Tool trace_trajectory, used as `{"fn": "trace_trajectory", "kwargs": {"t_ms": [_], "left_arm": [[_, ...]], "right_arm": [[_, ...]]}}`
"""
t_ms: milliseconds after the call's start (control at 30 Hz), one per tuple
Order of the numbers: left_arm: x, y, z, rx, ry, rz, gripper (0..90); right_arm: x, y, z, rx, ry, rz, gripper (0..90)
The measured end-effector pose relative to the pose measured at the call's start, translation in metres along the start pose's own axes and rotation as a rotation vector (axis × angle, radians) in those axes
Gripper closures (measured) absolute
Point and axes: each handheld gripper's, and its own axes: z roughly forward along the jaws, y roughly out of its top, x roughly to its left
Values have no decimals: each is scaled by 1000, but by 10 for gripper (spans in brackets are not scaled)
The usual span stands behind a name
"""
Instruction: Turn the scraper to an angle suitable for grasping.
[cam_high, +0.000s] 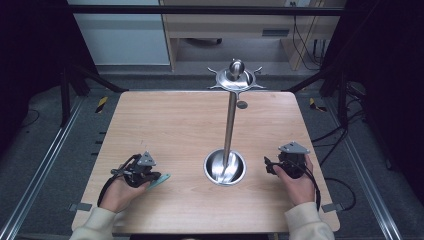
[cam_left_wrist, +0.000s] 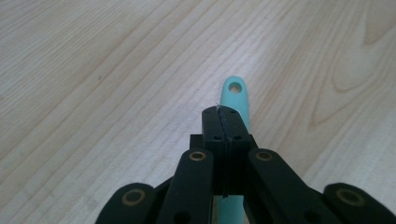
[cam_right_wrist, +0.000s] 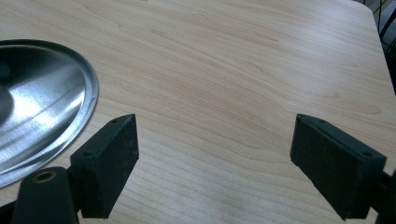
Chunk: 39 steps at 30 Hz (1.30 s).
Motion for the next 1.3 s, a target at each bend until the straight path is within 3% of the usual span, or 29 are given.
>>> {"fn": "trace_trajectory", "kwargs": {"t_ms": [133, 167, 233, 333, 433, 567, 633, 767, 900, 933, 1000, 1033, 1067, 1167, 1300], "left_arm": [[-4, 1, -1, -2, -49, 14, 900], [-9, 2, 4, 23, -85, 39, 900], [-13, 7, -1, 15, -25, 67, 900], [-10, 14, -18, -108, -20, 19, 900], [-10, 14, -23, -113, 12, 25, 900], [-2, 4, -9, -31, 36, 10, 900], [-1, 4, -9, -18, 43, -6, 900], [-1, 11, -16, 16, 53, 3, 888], [-1, 19, -19, 70, 43, -7, 803], [-4, 25, -19, 115, 44, -15, 764], [-5, 28, -18, 142, 47, -3, 682], [-5, 32, -18, 184, 52, 18, 682], [-5, 37, -17, 221, 65, 31, 594], [-2, 44, -18, 251, 86, 48, 540], [-1, 55, -17, 303, 25, 46, 486]], "right_arm": [[0, 0, 0, 2, 0, -1, 155], [0, 0, 0, 2, 0, -2, 155], [0, 0, 0, 2, 0, -2, 155], [-1, 0, -1, -8, 0, 2, 155], [-1, 0, 0, -5, 1, -1, 155], [1, 1, 0, -2, 4, -7, 156], [2, 1, 0, 0, 4, -5, 156], [1, 0, 1, 2, 5, -1, 155], [0, 0, 1, 1, 5, -5, 156], [0, 0, 1, 2, 4, -2, 155], [0, 0, 0, 1, 4, -4, 155], [0, 0, 1, 0, 3, -6, 156], [1, 1, 1, -2, 8, -3, 155], [1, 1, 1, -2, 10, -5, 156], [1, 1, 1, 0, 12, -1, 156]]}}
